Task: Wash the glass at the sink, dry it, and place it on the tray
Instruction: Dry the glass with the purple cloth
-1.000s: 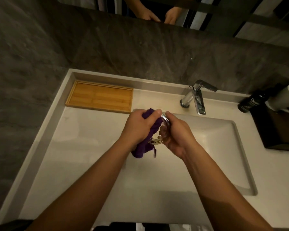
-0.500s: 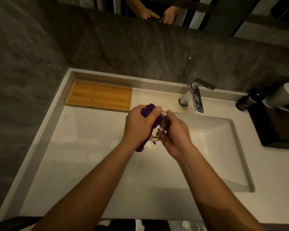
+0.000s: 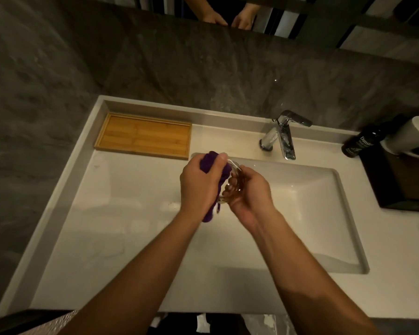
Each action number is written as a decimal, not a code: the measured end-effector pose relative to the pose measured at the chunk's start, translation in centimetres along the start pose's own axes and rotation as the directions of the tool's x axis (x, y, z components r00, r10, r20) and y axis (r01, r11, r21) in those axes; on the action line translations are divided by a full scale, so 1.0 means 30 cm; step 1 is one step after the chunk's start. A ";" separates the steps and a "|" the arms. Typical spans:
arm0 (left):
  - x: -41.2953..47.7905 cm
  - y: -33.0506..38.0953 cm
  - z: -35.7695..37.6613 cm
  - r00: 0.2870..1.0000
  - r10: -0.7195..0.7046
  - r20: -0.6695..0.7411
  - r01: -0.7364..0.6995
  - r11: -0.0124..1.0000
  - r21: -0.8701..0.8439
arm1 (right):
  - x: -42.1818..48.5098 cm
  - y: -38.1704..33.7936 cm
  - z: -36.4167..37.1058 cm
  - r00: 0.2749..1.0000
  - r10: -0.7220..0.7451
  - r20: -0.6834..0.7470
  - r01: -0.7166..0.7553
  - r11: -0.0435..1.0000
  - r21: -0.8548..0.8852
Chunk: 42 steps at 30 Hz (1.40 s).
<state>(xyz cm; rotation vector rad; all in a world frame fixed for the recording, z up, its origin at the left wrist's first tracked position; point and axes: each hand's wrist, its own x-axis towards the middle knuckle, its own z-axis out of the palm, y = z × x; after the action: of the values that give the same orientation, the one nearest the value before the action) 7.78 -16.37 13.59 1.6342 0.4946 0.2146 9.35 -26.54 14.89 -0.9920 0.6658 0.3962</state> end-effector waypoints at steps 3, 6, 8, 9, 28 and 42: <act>-0.077 0.004 0.043 0.974 -0.108 -0.199 0.065 0.975 -0.210 | 0.002 0.095 0.008 0.999 -0.037 0.001 0.036 0.974 0.222; -0.020 0.004 -0.004 0.998 0.019 -0.057 -0.020 1.000 -0.018 | 0.006 0.054 -0.026 0.995 -0.067 0.068 0.056 0.987 0.154; 0.051 0.017 -0.061 0.981 0.043 0.191 -0.072 0.986 0.148 | 0.003 -0.013 -0.040 0.992 -0.027 0.119 0.036 0.997 -0.071; 0.072 0.025 -0.078 0.956 0.038 0.292 -0.098 0.976 0.194 | 0.002 -0.042 -0.045 0.989 0.012 0.147 0.015 0.984 -0.179; 0.050 0.023 -0.049 0.981 0.027 0.195 -0.043 0.996 0.077 | 0.004 -0.034 -0.015 0.990 -0.056 0.131 0.080 0.979 -0.186; 0.046 0.014 -0.043 0.989 0.044 0.143 -0.060 0.992 0.114 | -0.025 -0.032 0.010 0.987 -0.080 0.142 0.103 0.981 -0.165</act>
<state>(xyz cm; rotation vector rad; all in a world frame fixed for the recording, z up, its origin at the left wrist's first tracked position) 8.55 -14.63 13.98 1.7651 0.3628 0.1095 9.46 -26.78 16.10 -1.1450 0.4678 0.4409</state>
